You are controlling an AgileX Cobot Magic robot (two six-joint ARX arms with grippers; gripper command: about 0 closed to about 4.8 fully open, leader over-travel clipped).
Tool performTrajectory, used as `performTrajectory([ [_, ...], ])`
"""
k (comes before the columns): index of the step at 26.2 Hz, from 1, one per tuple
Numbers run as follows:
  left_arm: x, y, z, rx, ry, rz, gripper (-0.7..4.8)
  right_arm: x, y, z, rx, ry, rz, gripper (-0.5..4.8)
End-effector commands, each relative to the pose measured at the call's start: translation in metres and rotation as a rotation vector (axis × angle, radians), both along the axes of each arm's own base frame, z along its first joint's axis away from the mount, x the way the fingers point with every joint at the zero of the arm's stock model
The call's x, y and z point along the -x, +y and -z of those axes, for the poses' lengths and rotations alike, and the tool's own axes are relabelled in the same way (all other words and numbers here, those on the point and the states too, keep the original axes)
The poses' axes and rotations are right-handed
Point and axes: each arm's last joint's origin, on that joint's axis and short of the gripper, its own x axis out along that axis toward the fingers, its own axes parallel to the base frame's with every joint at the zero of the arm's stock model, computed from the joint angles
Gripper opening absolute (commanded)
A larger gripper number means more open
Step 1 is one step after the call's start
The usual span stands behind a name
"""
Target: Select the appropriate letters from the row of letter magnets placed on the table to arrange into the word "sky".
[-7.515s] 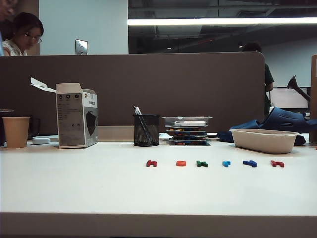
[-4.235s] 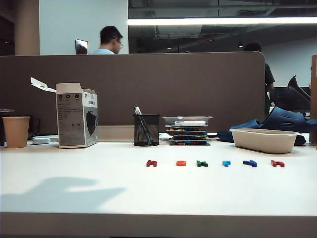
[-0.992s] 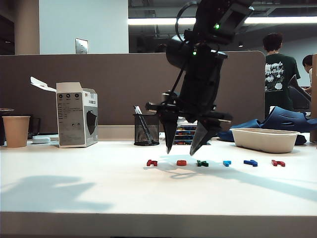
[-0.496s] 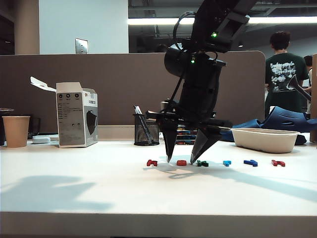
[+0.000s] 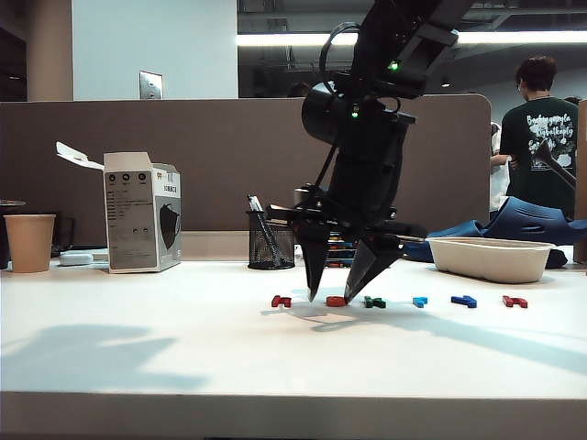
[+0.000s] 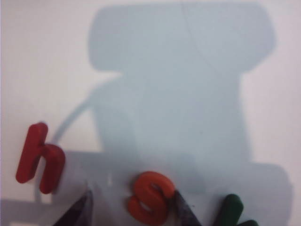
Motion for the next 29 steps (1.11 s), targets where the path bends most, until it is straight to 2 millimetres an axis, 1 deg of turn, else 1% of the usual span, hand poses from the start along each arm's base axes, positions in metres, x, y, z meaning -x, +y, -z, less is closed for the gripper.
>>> performTrajectory([
  [1,0.000,0.001,-0.002,0.007,-0.009,-0.002,-0.05,0.003,0.000,0.003,0.017,0.026,0.000,1.80],
  [3,0.000,0.001,-0.002,0.007,-0.009,-0.002,-0.05,0.003,0.000,0.004,0.019,0.029,-0.001,1.46],
  [8,0.000,0.001,-0.002,0.008,-0.009,-0.003,-0.05,0.003,0.000,0.009,0.029,0.044,-0.001,1.41],
  [10,0.000,0.001,-0.002,0.007,-0.009,-0.002,-0.05,0.003,0.000,0.012,0.036,0.057,-0.001,1.26],
  [13,0.000,0.001,-0.002,0.008,-0.008,-0.002,-0.05,0.004,-0.001,0.015,0.049,0.076,-0.001,1.24],
  [14,0.000,0.001,-0.002,0.007,-0.009,-0.002,-0.05,0.004,-0.001,0.015,0.051,0.080,-0.001,1.17],
  [16,0.000,0.001,-0.002,0.007,-0.009,-0.002,-0.05,0.004,-0.001,0.015,0.050,0.080,-0.001,0.79],
  [17,0.000,0.001,-0.002,0.007,-0.008,-0.002,-0.05,0.004,-0.001,0.015,0.051,0.080,-0.001,0.71],
  [24,0.000,0.001,-0.002,0.007,-0.009,-0.002,-0.05,0.005,-0.001,0.015,0.032,0.095,-0.007,0.71],
  [27,0.000,0.001,-0.002,0.008,-0.009,-0.003,-0.05,0.007,0.000,0.015,-0.015,0.141,-0.028,0.72],
  [29,0.000,0.001,-0.002,0.008,-0.009,-0.002,-0.05,0.009,-0.002,0.016,-0.004,0.174,-0.006,0.73],
])
